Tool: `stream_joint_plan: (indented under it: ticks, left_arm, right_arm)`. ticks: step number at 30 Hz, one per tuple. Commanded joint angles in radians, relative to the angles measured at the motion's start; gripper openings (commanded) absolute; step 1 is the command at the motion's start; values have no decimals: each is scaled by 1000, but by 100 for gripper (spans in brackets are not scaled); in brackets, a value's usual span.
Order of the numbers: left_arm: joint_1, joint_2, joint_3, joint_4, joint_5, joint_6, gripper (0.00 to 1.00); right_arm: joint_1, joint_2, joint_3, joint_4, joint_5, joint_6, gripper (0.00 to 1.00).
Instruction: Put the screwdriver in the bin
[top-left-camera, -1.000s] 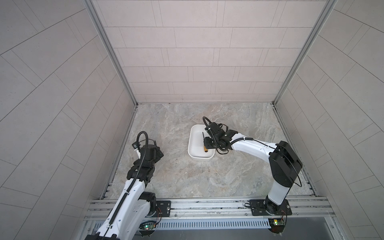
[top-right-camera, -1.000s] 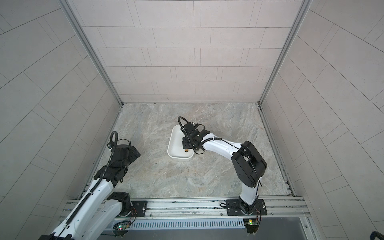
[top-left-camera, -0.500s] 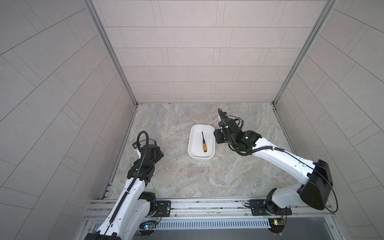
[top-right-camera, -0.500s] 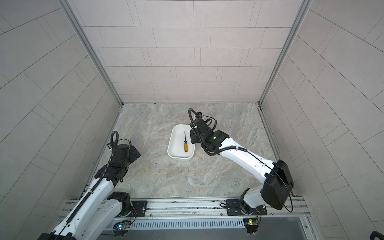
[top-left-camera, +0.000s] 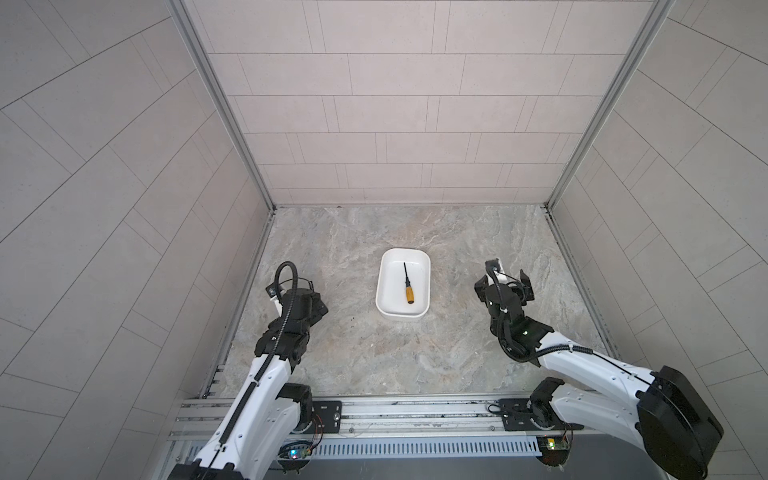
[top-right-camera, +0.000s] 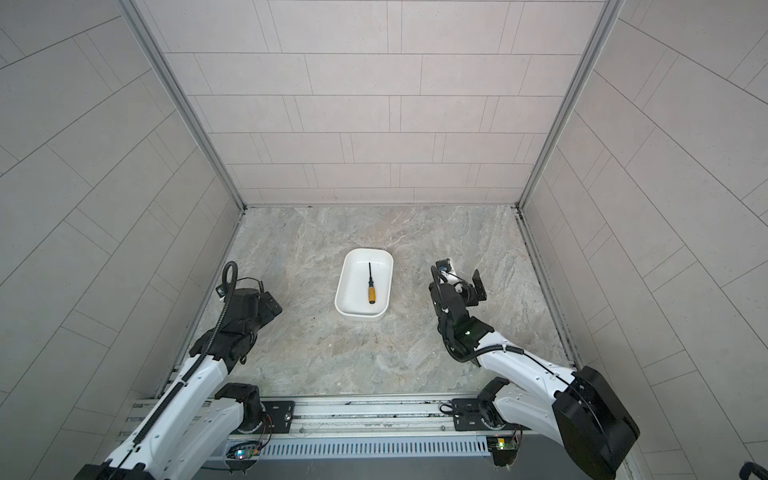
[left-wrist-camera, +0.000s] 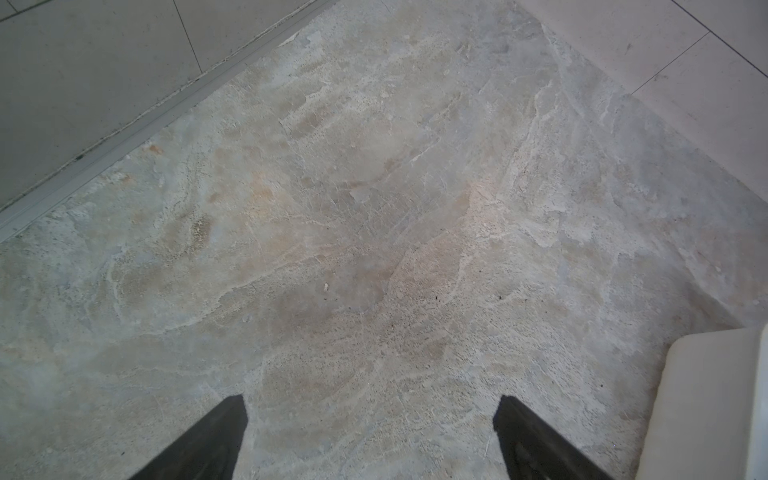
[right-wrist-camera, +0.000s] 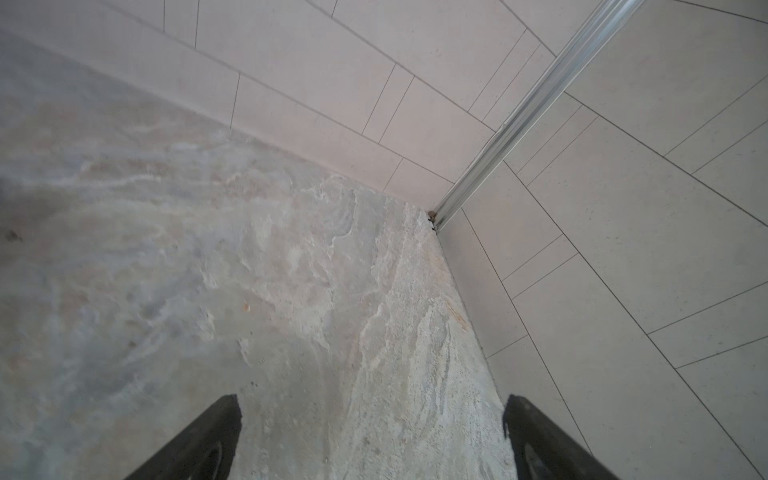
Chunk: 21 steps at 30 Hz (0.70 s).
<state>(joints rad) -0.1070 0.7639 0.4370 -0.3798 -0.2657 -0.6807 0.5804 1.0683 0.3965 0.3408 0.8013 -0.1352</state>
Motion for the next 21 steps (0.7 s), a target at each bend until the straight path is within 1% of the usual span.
stream_joint_plan:
  ticks: [1, 2, 4, 8, 10, 13, 15, 18, 21]
  left_arm:
    - [7, -5, -6, -5, 5, 6, 100]
    - [7, -3, -6, -5, 7, 6, 100]
    - [6, 2, -3, -7, 6, 7, 100]
    - [6, 6, 1, -10, 12, 10, 100]
    - [7, 6, 1, -8, 11, 10, 100]
    - [6, 6, 0, -6, 13, 10, 100]
    - [7, 6, 0, -7, 8, 10, 100]
    - [7, 6, -1, -2, 9, 10, 100]
    - [6, 6, -1, 7, 16, 12, 100]
  right_arm:
    - [-43, 16, 12, 211, -31, -165, 99]
    - [-65, 35, 7, 212, -68, -174, 99]
    - [-103, 79, 11, 214, -97, -159, 99]
    - [-176, 180, 13, 322, -88, -45, 99]
    - [-193, 233, 11, 390, -85, -20, 99]
    - [-194, 275, 15, 436, -99, -23, 99]
    - [-197, 300, 8, 485, -90, -30, 100]
    - [-208, 375, 1, 584, -47, -84, 99]
    - [-236, 474, -18, 676, -28, -50, 98]
